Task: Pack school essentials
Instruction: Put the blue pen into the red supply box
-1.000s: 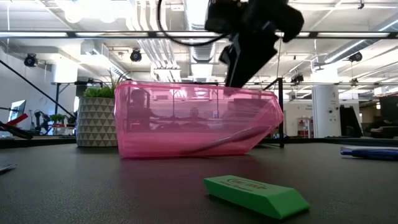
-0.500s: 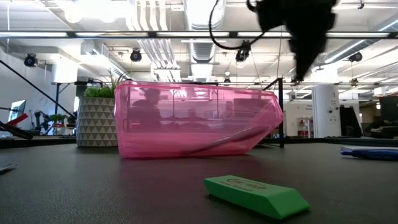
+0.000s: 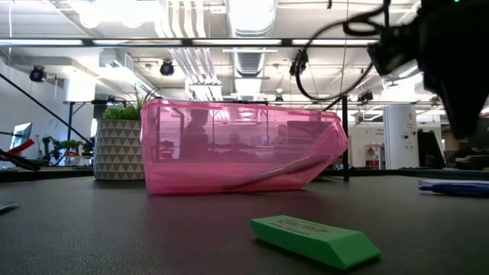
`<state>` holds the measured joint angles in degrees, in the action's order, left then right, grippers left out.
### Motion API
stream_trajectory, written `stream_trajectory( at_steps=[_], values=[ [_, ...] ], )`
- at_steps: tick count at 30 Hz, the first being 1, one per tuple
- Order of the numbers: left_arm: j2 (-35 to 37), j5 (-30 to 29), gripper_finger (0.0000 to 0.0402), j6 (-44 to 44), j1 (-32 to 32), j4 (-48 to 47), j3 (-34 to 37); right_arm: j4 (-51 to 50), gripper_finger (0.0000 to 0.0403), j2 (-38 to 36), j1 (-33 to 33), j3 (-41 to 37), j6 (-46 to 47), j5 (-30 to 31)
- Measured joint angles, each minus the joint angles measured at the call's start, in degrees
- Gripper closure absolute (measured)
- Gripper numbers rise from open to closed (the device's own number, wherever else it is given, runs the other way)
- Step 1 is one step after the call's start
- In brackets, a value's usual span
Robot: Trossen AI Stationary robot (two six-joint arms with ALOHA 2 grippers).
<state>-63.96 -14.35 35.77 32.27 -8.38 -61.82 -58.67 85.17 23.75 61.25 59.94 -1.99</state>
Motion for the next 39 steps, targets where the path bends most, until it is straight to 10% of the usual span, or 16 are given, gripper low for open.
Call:
stream_trajectory(
  at_steps=[23,39],
  values=[
    [-2.89,-0.71,0.0246,3.06,-0.02,0.42,0.35,14.05,0.0233,0.2,0.0,-13.19,3.54,-3.0],
    [-2.94,-2.47,0.0246,3.06,-0.02,0.63,0.35,14.51,0.038,0.18,0.0,-14.29,0.02,-2.68]
  ],
)
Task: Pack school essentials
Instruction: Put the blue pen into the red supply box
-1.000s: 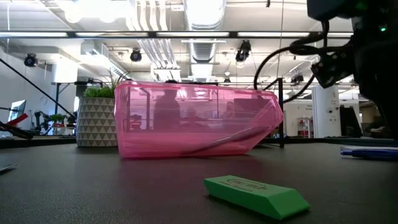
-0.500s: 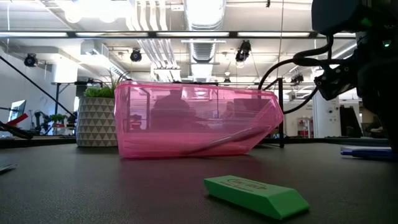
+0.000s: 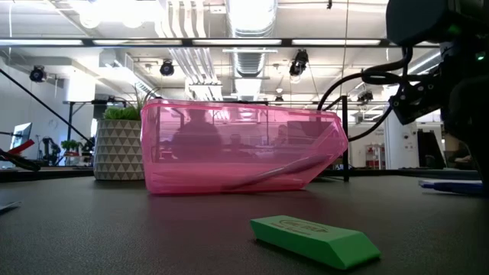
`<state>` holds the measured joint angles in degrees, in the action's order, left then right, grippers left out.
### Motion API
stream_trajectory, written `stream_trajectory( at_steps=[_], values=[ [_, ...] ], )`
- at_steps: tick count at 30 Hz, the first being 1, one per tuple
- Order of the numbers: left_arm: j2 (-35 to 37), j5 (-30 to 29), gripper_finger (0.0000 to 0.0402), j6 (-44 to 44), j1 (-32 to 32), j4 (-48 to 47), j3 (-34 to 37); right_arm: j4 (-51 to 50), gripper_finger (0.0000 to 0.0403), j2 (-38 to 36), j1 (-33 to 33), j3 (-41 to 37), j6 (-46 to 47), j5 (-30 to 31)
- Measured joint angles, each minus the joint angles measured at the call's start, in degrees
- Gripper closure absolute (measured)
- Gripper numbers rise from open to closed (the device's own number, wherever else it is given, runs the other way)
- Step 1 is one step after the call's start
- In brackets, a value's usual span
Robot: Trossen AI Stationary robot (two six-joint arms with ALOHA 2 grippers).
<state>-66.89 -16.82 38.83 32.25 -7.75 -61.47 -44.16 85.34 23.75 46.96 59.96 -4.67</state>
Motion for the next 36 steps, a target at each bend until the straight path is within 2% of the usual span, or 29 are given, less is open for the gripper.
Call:
stream_trajectory(
  at_steps=[6,11,17,22,31,36],
  values=[
    [0.02,0.02,0.0246,-0.13,0.0,-0.12,0.0,-0.85,0.0383,-0.55,0.0,0.9,-1.16,-0.09],
    [0.02,0.02,0.0246,-0.17,0.01,-0.2,0.0,-6.34,0.0383,-3.6,-0.13,6.05,-4.16,0.88],
    [0.04,0.02,0.0246,-0.76,0.0,-0.2,0.0,-7.16,0.0383,-5.32,-0.54,16.04,-21.91,9.27],
    [0.31,0.02,0.0246,-2.14,-0.02,-0.2,0.0,-6.24,0.0383,-2.18,-4.89,23.82,-33.15,13.34],
    [1.42,0.02,0.0246,-2.14,-0.02,-0.27,-0.02,-5.86,0.0383,5.82,-12.92,35.53,-52.25,13.6],
    [1.99,0.02,0.0246,-2.12,-0.02,-0.33,-0.02,-3.86,0.0383,10.73,-14.69,40.04,-59.16,10.86]
  ],
)
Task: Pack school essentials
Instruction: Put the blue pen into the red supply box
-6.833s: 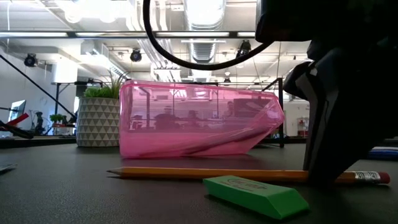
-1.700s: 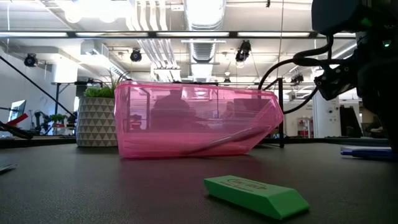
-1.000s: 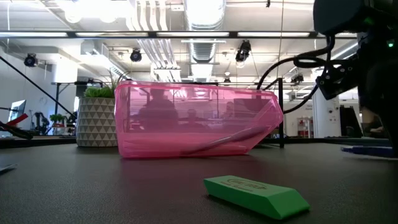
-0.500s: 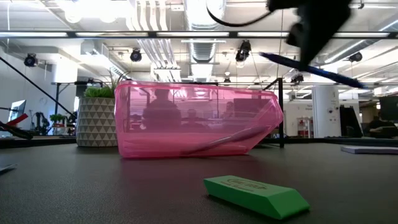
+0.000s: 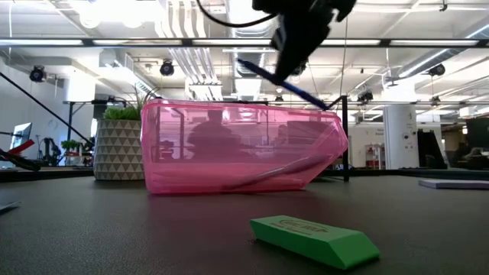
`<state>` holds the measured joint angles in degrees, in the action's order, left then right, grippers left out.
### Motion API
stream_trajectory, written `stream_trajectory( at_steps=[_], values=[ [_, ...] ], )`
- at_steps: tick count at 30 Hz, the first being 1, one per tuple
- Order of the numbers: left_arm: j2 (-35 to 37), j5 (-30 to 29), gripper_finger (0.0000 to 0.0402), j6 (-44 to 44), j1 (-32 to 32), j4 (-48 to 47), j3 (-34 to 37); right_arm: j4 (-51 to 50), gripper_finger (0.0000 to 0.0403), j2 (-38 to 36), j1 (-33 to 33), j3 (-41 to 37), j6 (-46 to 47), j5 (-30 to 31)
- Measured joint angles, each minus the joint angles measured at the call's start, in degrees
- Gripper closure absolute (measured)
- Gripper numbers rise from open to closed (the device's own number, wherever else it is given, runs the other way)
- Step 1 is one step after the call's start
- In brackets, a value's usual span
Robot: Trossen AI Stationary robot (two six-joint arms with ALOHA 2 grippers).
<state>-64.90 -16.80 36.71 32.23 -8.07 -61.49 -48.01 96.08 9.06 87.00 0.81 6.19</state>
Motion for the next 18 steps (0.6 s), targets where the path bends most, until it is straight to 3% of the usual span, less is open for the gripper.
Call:
stream_trajectory(
  at_steps=[18],
  values=[
    [0.24,0.02,0.0246,-0.04,0.0,-0.61,0.0,8.05,0.0383,10.73,-0.08,0.68,-2.99,-4.03]
  ],
)
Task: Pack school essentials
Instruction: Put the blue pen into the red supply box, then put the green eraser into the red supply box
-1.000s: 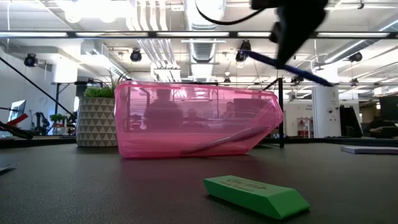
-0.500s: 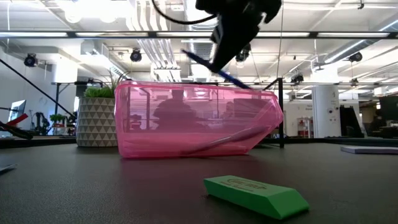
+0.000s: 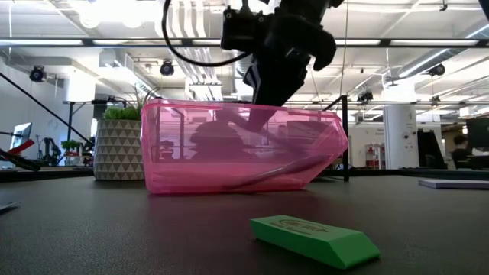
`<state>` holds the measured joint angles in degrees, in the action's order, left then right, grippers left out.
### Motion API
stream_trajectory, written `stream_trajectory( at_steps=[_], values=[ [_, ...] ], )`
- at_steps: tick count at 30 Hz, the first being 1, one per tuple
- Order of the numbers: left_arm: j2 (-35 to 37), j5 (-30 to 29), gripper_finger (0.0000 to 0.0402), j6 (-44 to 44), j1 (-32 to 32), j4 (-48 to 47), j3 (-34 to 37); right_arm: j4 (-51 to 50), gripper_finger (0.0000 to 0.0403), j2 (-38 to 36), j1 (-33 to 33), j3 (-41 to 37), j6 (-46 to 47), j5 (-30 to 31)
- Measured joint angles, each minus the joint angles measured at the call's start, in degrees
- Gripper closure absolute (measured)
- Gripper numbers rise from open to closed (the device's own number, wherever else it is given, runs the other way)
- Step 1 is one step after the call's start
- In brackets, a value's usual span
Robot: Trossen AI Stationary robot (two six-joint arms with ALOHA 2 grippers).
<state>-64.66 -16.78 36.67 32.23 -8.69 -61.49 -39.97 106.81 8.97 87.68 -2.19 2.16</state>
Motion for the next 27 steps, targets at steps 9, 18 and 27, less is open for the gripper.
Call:
stream_trajectory(
  at_steps=[9,18,27],
  values=[
    [0.0,0.0,0.0246,0.03,0.0,-0.03,0.0,2.39,0.0355,0.45,-0.02,0.0,4.23,-1.15],
    [-0.02,0.0,0.0246,0.35,0.0,0.02,0.0,2.05,0.0264,0.14,-0.02,0.0,8.41,-1.15],
    [-0.43,0.0,0.0246,-1.03,-0.02,0.07,0.0,-1.59,0.0239,-7.62,0.84,0.13,15.24,-0.59]
  ],
)
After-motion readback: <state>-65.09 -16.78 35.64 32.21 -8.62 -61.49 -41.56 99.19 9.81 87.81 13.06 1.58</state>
